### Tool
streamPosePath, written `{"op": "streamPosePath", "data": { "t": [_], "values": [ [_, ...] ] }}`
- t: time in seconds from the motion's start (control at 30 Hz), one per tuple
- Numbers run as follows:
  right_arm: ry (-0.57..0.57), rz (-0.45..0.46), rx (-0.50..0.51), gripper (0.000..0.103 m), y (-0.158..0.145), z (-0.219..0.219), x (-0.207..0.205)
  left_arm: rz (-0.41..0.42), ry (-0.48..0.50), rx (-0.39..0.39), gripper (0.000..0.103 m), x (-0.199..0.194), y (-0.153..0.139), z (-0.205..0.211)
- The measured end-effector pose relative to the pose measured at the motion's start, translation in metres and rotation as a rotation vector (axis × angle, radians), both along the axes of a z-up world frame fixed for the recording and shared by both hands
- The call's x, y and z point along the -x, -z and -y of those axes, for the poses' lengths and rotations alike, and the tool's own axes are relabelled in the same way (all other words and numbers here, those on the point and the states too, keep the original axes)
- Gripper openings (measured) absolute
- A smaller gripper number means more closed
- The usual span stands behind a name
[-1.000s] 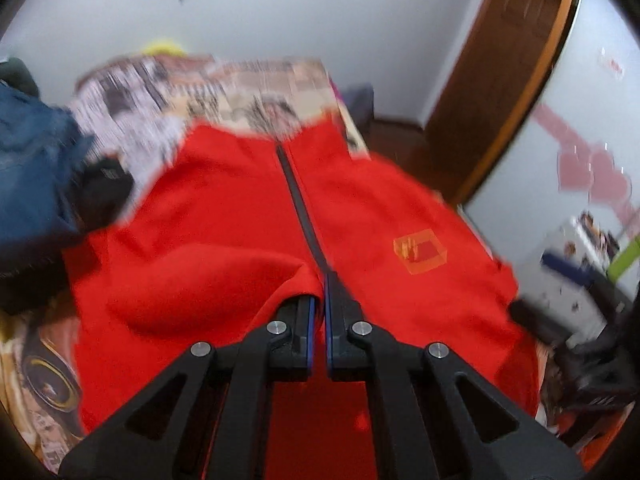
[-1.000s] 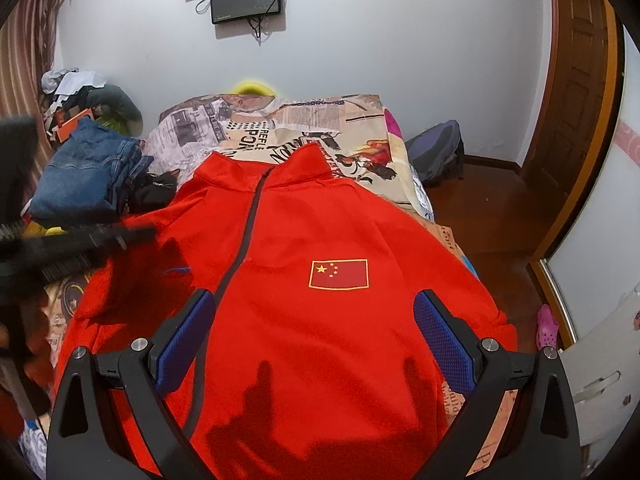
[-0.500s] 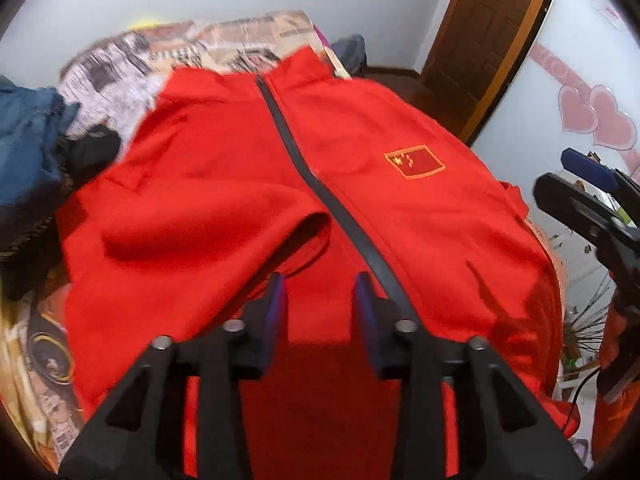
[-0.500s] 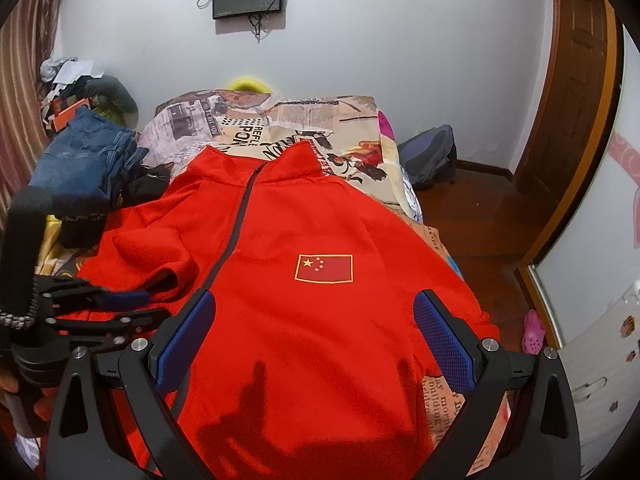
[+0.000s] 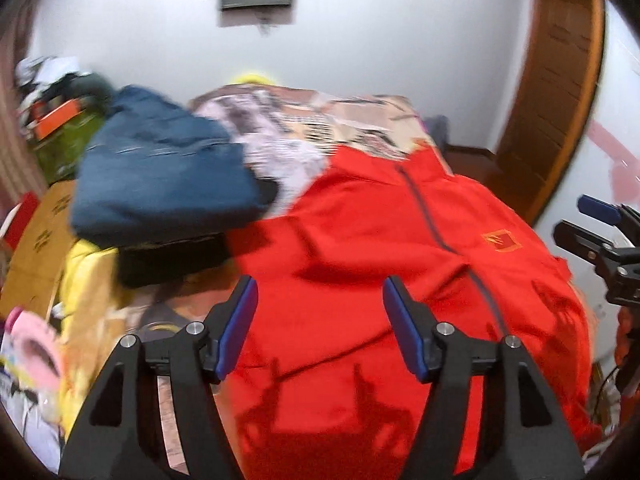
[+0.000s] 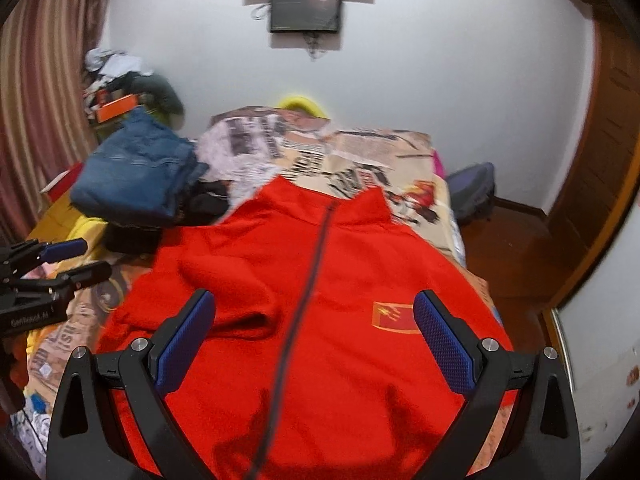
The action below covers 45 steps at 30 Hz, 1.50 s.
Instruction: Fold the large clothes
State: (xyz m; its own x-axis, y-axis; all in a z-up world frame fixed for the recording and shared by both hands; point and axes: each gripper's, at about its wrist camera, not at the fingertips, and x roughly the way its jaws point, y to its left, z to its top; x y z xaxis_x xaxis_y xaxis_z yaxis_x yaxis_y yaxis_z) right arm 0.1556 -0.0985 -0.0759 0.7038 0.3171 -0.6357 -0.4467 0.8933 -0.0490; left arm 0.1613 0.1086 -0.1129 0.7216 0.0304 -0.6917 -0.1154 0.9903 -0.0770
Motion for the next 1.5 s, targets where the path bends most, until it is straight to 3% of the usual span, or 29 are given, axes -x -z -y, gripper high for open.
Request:
{"op": "streamPosePath", "data": {
  "t": [0.27,0.53,0.77,1.0,1.13,1.2,1.3,1.5],
  "values": [
    [-0.198,-0.048,0.099,0.099,0.02,-0.076,-0.002,-0.047,-0.148,0.0,0.064,0.031,0.024,-0.058],
    [-0.421,-0.17,0.237,0.097,0.067,-0.144,0.006,-0.128,-0.211,0.041,0.064,0.054,0.063,-0.083],
    [-0.532,-0.266,0.328,0.095,0.105,-0.181,0.009,-0.177,-0.238,0.081,0.064,0.065,0.085,-0.094],
    [-0.541,-0.35,0.376,0.065,0.13,-0.196,0.001,-0.216,-0.221,0.086,0.064,0.061,0.101,-0.092],
    [-0.54,-0.355,0.336,0.049,0.13,-0.193,-0.003,-0.234,-0.206,0.086,0.064,0.056,0.108,-0.086],
    [-0.539,-0.363,0.304,0.031,0.128,-0.192,-0.006,-0.241,-0.196,0.088,0.064,0.053,0.111,-0.083],
    [-0.531,-0.363,0.253,0.013,0.124,-0.192,-0.01,-0.244,-0.183,0.089,0.064,0.049,0.112,-0.078],
    [-0.484,-0.249,0.178,0.009,0.097,-0.183,-0.012,-0.244,-0.148,0.087,0.064,0.035,0.111,-0.067]
  ]
}}
